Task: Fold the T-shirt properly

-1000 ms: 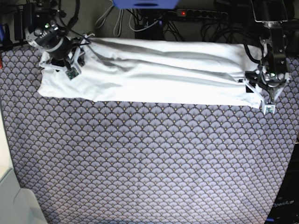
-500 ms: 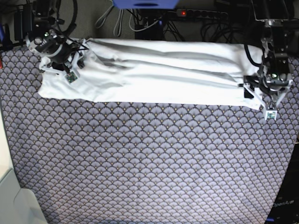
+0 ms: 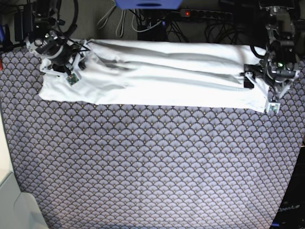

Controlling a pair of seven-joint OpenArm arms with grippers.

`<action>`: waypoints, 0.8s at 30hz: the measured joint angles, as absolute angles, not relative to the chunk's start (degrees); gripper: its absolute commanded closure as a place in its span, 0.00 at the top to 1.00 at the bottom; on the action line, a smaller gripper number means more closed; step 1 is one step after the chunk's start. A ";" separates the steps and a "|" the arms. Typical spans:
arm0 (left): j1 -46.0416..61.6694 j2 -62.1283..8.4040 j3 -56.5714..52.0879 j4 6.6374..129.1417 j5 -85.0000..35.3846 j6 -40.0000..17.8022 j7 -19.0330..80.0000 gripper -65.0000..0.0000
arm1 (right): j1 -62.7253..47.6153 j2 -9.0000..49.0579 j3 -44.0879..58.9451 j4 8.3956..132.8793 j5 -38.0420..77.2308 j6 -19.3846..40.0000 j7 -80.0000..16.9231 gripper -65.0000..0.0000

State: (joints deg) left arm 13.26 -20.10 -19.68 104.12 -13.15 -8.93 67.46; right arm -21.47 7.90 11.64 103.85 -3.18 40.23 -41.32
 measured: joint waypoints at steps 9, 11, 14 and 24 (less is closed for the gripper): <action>13.56 -18.90 -37.34 101.34 -21.30 -15.59 67.00 0.76 | -21.50 9.02 11.49 103.70 -2.96 40.27 -41.28 0.21; 13.26 -18.70 -37.19 98.02 -21.80 -16.82 67.07 0.76 | -21.47 9.02 11.49 103.70 -2.87 40.27 -41.25 0.21; 11.81 -18.70 -37.32 92.38 -20.64 -18.28 66.59 0.76 | -21.47 9.06 11.49 103.70 -2.72 40.32 -41.10 0.21; 11.51 -18.35 -34.02 86.13 -20.99 -18.72 62.96 0.76 | -21.47 9.06 11.49 103.70 -2.98 40.32 -41.12 0.21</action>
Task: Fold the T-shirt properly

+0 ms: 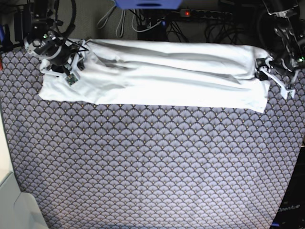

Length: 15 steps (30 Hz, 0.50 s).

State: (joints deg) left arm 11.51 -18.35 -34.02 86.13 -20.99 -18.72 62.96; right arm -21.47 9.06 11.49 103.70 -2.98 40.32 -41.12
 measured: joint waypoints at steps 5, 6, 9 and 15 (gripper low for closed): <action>11.22 -18.39 -31.86 86.13 -20.67 -18.65 62.41 0.76 | -21.47 9.06 11.49 103.70 -2.96 40.32 -41.12 0.21; 11.20 -18.41 -31.64 86.13 -20.64 -18.68 62.33 0.76 | -21.47 9.06 11.49 103.70 -2.96 40.29 -41.12 0.21; 10.59 -18.39 -31.38 86.04 -20.58 -18.68 62.72 0.76 | -21.47 9.08 11.49 103.70 -2.96 40.32 -41.12 0.21; 10.44 -18.37 -31.40 86.02 -20.86 -18.70 62.70 0.76 | -21.47 9.82 11.49 103.70 -2.74 40.42 -41.10 0.21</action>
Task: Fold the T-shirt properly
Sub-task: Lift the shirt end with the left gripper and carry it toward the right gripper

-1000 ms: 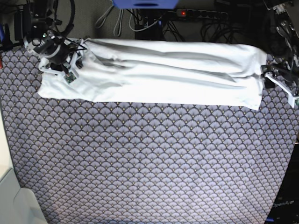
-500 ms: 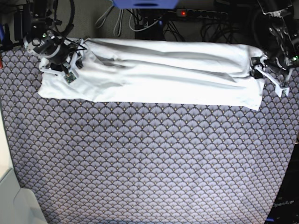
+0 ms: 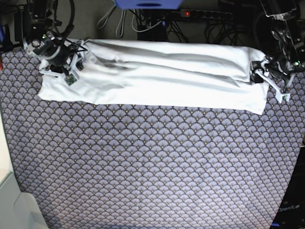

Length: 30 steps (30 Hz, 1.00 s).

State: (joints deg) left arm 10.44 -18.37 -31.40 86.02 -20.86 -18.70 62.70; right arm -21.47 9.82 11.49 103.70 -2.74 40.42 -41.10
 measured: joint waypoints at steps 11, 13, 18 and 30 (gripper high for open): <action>10.28 -18.44 -31.40 86.00 -26.63 -18.74 62.78 0.77 | -21.47 9.82 11.49 103.70 -2.76 40.42 -41.12 0.21; 9.28 -18.39 -31.40 85.80 -26.46 -18.83 63.16 0.77 | -21.47 9.82 11.49 103.70 -2.76 40.42 -41.12 0.21; 7.73 -18.39 -31.40 83.79 -26.79 -18.94 62.63 0.77 | -21.47 9.82 11.49 103.70 -2.76 40.42 -41.12 0.21; 7.16 -18.83 -31.11 81.34 -26.89 -19.31 58.89 0.43 | -21.47 10.63 11.44 103.70 -2.70 40.42 -41.10 0.21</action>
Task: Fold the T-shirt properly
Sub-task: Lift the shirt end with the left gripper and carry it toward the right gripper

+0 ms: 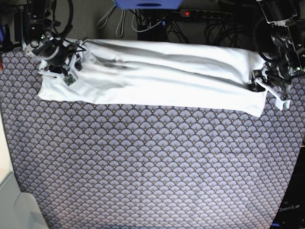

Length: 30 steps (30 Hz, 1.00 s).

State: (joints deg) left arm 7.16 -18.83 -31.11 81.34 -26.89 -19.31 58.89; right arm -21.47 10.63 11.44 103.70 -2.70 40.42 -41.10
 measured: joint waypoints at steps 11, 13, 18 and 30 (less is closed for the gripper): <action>7.31 -18.35 -30.96 81.56 -27.49 -19.27 59.27 0.00 | -21.47 10.63 11.44 103.70 -2.72 40.45 -41.10 0.21; 7.33 -18.24 -30.96 82.48 -27.29 -19.05 59.86 0.00 | -21.47 10.63 11.44 103.70 -2.70 40.45 -41.10 0.21; 7.94 -18.04 -30.96 92.36 -27.24 -18.72 61.47 0.00 | -21.47 10.63 11.44 103.63 -2.72 40.42 -41.10 0.21; 7.60 -12.23 -19.92 113.97 -26.41 -11.46 70.26 0.00 | -21.47 10.63 11.44 103.59 -2.74 40.42 -41.10 0.21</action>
